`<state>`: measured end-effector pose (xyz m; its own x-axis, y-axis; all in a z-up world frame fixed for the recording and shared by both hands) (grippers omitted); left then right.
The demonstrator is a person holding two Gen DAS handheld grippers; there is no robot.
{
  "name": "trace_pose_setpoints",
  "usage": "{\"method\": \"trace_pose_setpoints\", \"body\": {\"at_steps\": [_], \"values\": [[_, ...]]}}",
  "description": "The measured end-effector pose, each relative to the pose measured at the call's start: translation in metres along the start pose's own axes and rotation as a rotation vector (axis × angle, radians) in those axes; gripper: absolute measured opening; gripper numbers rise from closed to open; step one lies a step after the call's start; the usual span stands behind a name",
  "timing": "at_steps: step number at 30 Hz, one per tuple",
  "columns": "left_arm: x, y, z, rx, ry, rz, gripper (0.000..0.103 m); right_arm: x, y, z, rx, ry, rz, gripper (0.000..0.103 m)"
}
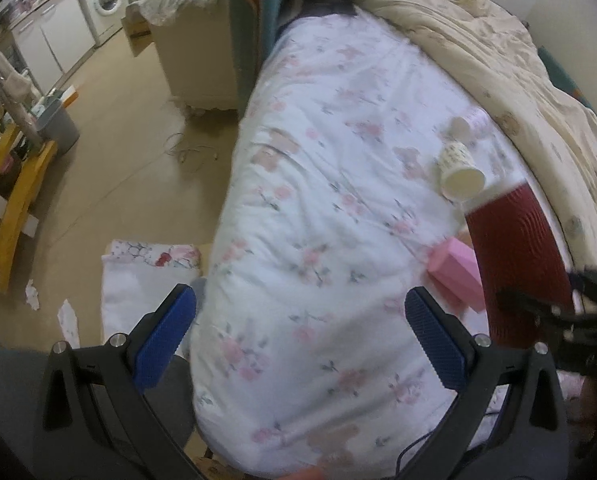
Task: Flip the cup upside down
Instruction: 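Lift the red cup with the right gripper and turn it to stand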
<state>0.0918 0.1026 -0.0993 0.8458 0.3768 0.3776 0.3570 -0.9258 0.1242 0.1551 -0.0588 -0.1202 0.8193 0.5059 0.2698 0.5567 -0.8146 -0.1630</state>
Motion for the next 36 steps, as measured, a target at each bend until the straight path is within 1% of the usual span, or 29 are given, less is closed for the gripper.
{"method": "trace_pose_setpoints", "body": {"at_steps": [4,6,8,12,15,18,23,26,31,34,36], "values": [[-0.016,0.016,0.002,-0.012,-0.009,0.030,0.103,-0.052,0.014,-0.005,0.021,0.007,0.148,0.082],[-0.022,0.020,0.001,-0.015,-0.007,0.039,0.103,-0.073,0.016,-0.005,0.030,0.011,0.208,0.082],[-0.025,0.026,0.001,-0.019,0.002,0.048,0.103,-0.094,0.020,-0.002,0.058,0.009,0.276,0.082],[-0.032,0.034,0.003,-0.022,0.008,0.069,0.103,-0.136,0.029,0.014,0.102,0.000,0.440,0.082],[-0.034,0.036,0.008,-0.010,0.015,0.088,0.103,-0.154,0.033,0.031,0.121,-0.002,0.564,0.082],[-0.035,0.034,0.014,-0.009,0.003,0.082,0.103,-0.159,0.026,0.046,0.152,-0.001,0.630,0.082],[-0.035,0.030,0.018,-0.009,-0.005,0.066,0.103,-0.154,0.036,0.062,0.125,0.012,0.715,0.082],[-0.036,0.031,0.019,-0.014,-0.009,0.065,0.103,-0.150,0.036,0.069,0.102,-0.003,0.671,0.082],[-0.036,0.034,0.019,-0.013,-0.011,0.077,0.103,-0.151,0.034,0.075,0.098,-0.014,0.664,0.082],[-0.037,0.034,0.020,-0.011,-0.012,0.080,0.103,-0.152,0.030,0.079,0.134,-0.037,0.673,0.084],[-0.038,0.034,0.020,-0.013,-0.016,0.076,0.103,-0.151,0.031,0.079,0.135,-0.037,0.670,0.086]]}}
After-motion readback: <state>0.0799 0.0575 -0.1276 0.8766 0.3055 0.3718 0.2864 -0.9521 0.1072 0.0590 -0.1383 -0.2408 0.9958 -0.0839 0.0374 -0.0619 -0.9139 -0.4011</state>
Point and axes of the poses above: each gripper's, at about its wrist camera, not at the fingertips, and z roughly the way its jaws point, y to its right, x to its top, the point moved 9 cm from there along z, roughly the way its jaws point, and after that the axes turned 4 degrees about -z, right-handed, at the moved point
